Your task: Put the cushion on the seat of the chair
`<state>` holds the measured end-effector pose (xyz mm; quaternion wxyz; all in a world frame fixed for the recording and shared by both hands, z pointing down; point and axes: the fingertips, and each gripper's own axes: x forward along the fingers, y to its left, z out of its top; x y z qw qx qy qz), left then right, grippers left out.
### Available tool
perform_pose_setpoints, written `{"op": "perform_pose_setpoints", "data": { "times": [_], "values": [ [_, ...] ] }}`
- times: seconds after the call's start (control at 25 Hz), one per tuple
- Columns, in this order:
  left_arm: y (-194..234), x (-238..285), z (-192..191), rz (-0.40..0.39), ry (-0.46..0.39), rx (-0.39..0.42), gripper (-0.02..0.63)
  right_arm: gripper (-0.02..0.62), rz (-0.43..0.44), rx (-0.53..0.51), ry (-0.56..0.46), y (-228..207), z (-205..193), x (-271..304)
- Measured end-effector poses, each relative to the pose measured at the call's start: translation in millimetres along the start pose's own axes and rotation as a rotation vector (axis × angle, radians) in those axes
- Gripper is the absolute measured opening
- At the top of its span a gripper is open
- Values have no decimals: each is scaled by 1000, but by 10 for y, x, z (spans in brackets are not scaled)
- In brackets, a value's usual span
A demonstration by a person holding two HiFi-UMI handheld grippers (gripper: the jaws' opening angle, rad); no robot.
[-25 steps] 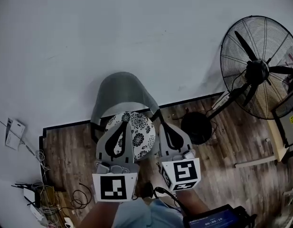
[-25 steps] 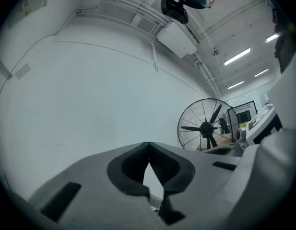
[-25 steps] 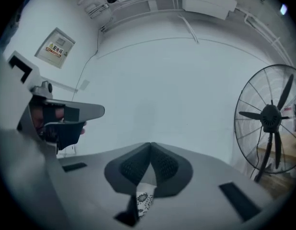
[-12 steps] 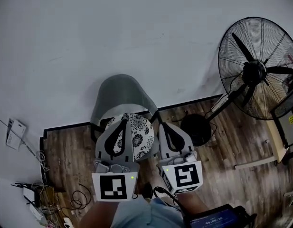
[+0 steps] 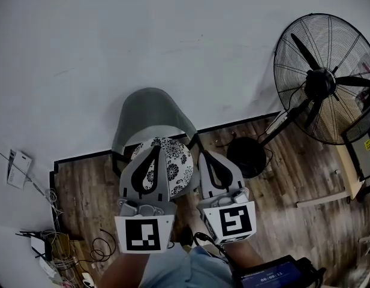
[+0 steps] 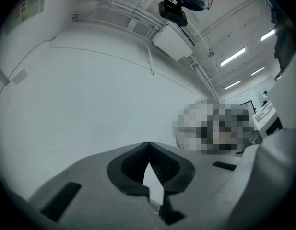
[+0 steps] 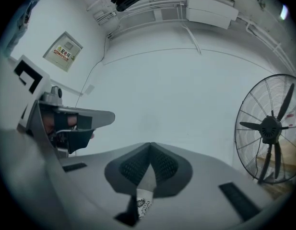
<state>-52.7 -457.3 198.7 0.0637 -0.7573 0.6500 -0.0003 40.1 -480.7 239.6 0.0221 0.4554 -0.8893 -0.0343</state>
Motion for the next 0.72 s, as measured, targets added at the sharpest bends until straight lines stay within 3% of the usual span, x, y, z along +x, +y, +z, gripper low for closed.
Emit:
{"op": "perform_pose_setpoints", "data": {
  "times": [0.72],
  "values": [
    [-55,67,-31,-4,5,0,9,5,13,8,3,-20,-19,28]
  ]
}}
